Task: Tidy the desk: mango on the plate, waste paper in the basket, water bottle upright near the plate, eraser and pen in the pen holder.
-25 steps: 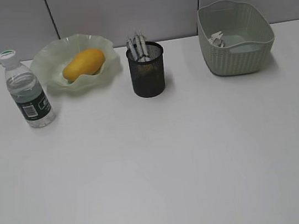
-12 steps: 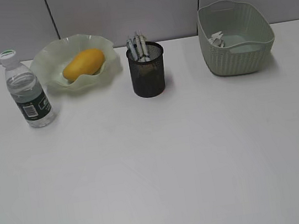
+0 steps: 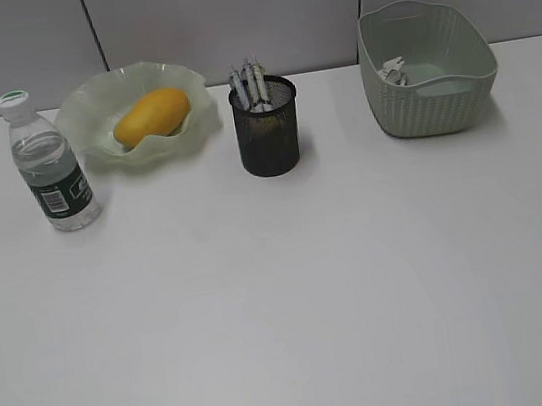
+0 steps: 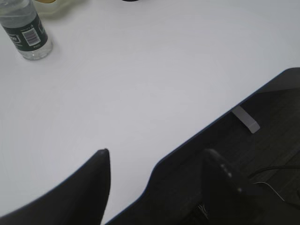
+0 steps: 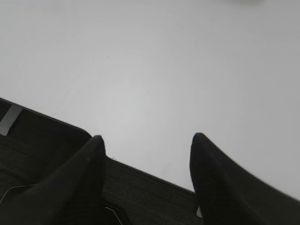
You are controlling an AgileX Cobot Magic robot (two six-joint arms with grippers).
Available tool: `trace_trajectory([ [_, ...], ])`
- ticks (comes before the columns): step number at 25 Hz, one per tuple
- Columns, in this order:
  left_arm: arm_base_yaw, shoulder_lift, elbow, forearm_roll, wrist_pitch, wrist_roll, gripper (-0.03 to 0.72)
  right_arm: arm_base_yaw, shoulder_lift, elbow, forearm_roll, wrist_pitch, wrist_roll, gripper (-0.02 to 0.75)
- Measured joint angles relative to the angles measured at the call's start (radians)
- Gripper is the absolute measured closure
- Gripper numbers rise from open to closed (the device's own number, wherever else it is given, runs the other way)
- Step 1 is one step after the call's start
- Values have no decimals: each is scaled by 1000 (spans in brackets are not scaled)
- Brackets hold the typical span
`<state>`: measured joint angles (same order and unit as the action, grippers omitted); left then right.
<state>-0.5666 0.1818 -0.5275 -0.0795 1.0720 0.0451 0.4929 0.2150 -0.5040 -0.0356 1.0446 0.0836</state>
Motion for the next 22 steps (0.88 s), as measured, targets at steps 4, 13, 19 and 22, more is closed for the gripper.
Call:
trace_trajectory([
  [4,0,0,0,0,-1,0,239,0,0,0,0,0,0,279],
  [13,19,-1,0,1,-2,0,245,0,-1,0,0,0,0,279],
  [19,218,-26,0,1,-2,0,276,-92,-6,0,0,0,0,279],
  [22,347,-51,0,2,-5,0,289,-216,-24,0,0,0,0,279],
])
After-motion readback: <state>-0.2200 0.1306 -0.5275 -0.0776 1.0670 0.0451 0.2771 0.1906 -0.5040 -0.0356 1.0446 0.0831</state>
